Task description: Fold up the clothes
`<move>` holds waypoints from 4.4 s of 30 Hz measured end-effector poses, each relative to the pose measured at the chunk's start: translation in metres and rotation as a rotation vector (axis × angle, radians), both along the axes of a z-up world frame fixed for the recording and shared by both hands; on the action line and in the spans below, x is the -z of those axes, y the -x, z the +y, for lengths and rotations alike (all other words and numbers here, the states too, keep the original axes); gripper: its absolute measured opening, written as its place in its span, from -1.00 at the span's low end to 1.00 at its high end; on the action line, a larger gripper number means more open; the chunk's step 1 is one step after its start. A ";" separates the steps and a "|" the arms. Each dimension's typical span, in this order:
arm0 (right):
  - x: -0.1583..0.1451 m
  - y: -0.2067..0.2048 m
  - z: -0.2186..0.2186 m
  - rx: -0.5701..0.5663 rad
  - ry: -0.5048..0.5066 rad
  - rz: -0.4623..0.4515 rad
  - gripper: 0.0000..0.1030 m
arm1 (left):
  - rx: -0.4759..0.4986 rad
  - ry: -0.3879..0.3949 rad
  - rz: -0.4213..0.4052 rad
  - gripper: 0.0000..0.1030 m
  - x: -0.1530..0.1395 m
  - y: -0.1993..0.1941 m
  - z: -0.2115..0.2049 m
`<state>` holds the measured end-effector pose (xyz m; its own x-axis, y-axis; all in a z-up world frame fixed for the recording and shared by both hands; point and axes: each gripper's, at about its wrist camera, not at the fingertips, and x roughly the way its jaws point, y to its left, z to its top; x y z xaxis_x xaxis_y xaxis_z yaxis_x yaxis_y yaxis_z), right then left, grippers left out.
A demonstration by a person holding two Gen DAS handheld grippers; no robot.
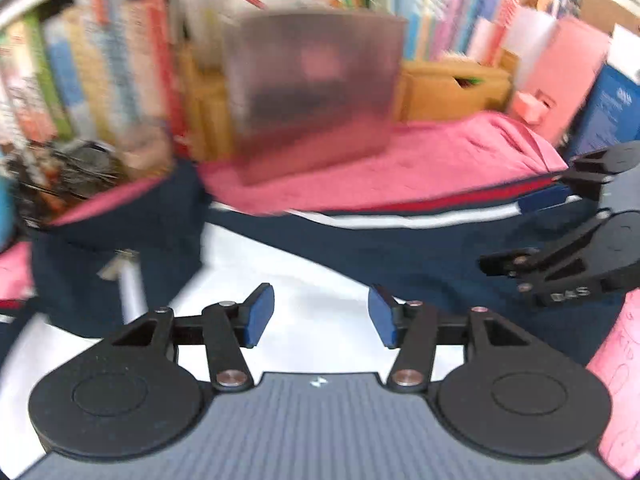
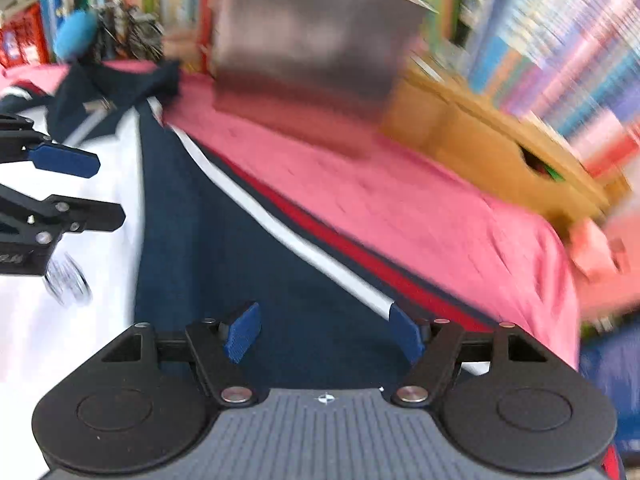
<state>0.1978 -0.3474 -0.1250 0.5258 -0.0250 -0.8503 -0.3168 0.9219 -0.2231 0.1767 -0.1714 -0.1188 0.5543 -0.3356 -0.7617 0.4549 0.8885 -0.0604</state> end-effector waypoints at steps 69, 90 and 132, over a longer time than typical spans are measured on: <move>-0.007 0.119 0.105 -0.068 -0.318 -0.090 0.36 | -0.577 -0.261 -0.164 0.46 -0.026 0.116 0.247; 0.025 0.086 0.119 0.233 -0.105 -0.133 0.99 | -0.826 -0.527 -0.238 0.76 0.031 0.056 0.480; 0.021 0.310 0.080 -0.170 -0.155 0.048 0.89 | -0.221 -0.259 0.080 0.97 0.001 0.266 0.231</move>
<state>-0.1125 -0.2677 -0.1464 0.4698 0.1934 -0.8613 -0.4773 0.8764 -0.0635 -0.0893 0.0597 -0.1193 0.5273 -0.0040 -0.8497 0.2528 0.9554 0.1524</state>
